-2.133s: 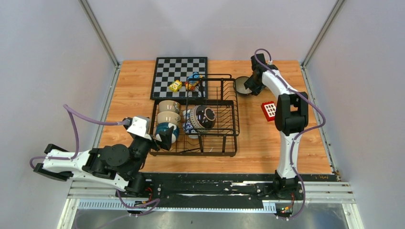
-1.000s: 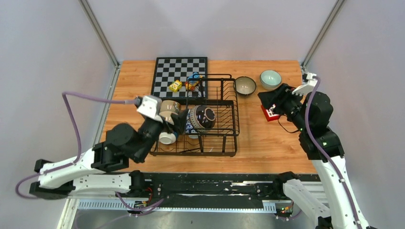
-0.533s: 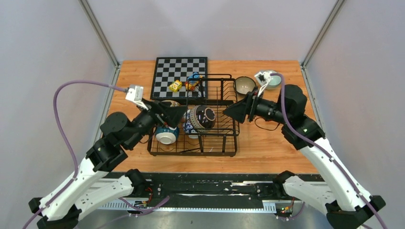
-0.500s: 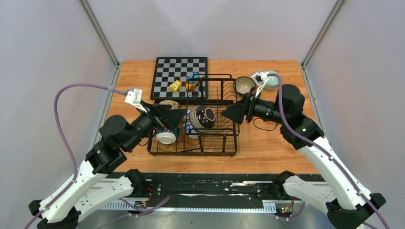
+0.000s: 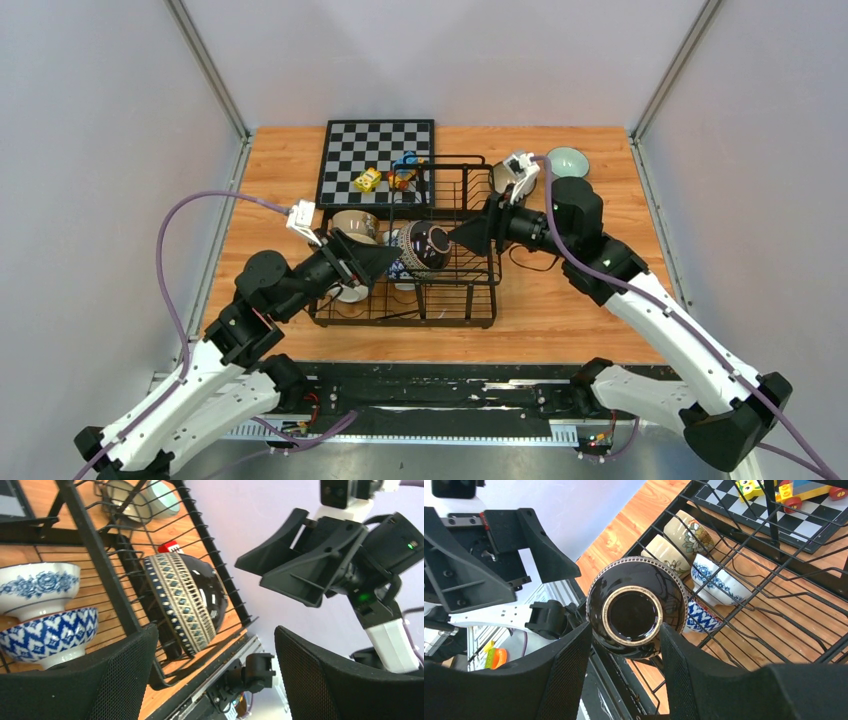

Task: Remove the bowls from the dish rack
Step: Pick up the bowl from the dish rack.

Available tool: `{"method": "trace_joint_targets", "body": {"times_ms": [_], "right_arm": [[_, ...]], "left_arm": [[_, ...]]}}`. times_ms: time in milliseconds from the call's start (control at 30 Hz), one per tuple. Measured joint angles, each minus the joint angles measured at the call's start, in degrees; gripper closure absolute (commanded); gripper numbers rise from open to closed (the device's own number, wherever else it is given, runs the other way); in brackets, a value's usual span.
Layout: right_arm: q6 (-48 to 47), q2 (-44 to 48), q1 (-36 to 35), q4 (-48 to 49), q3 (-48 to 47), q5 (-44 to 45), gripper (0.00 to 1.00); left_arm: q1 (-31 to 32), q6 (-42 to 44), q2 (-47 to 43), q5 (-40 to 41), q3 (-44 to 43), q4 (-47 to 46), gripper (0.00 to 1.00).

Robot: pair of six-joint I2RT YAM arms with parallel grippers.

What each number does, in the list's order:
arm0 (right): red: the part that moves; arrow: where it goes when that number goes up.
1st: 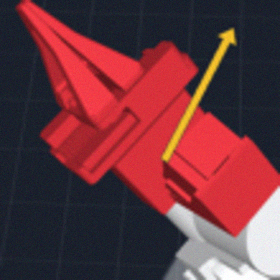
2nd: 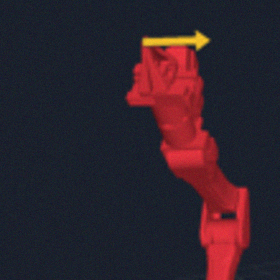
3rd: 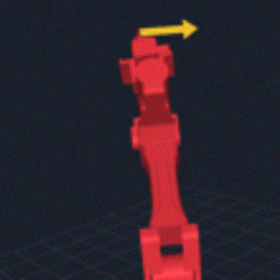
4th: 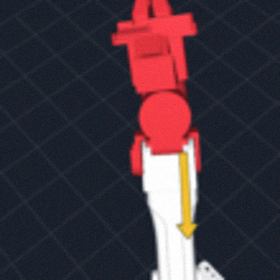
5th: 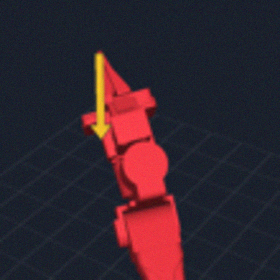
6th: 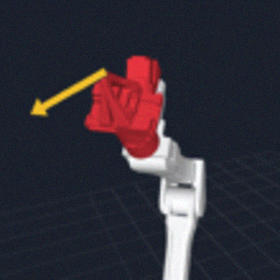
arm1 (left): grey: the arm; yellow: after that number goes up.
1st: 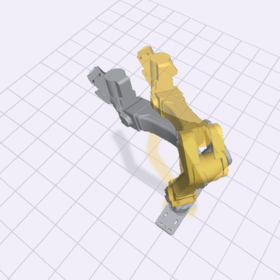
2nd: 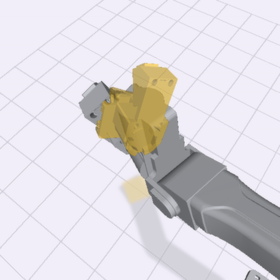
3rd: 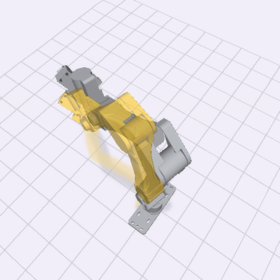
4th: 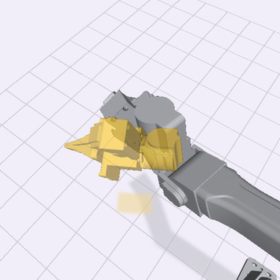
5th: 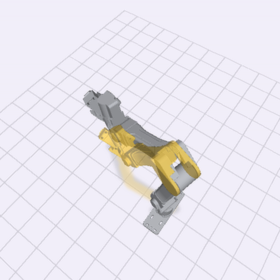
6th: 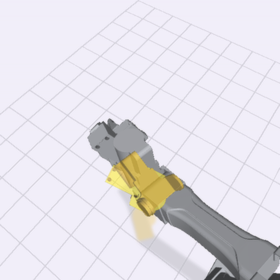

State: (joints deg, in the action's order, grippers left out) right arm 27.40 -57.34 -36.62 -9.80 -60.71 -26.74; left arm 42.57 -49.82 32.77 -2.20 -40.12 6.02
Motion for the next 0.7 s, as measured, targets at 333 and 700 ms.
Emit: {"method": "trace_joint_targets", "body": {"times_ms": [333, 700], "right_arm": [[0.52, -2.67, -0.17, 2.12, 0.28, 1.42, 0.36], [2.43, -3.06, -0.48, 3.45, 0.63, 1.60, 0.29]], "left_arm": [[-11.82, -8.52, 1.27, -9.86, 5.33, -8.85, 0.16], [-17.00, -15.37, 5.38, -22.56, 6.32, -16.94, 0.17]]}}
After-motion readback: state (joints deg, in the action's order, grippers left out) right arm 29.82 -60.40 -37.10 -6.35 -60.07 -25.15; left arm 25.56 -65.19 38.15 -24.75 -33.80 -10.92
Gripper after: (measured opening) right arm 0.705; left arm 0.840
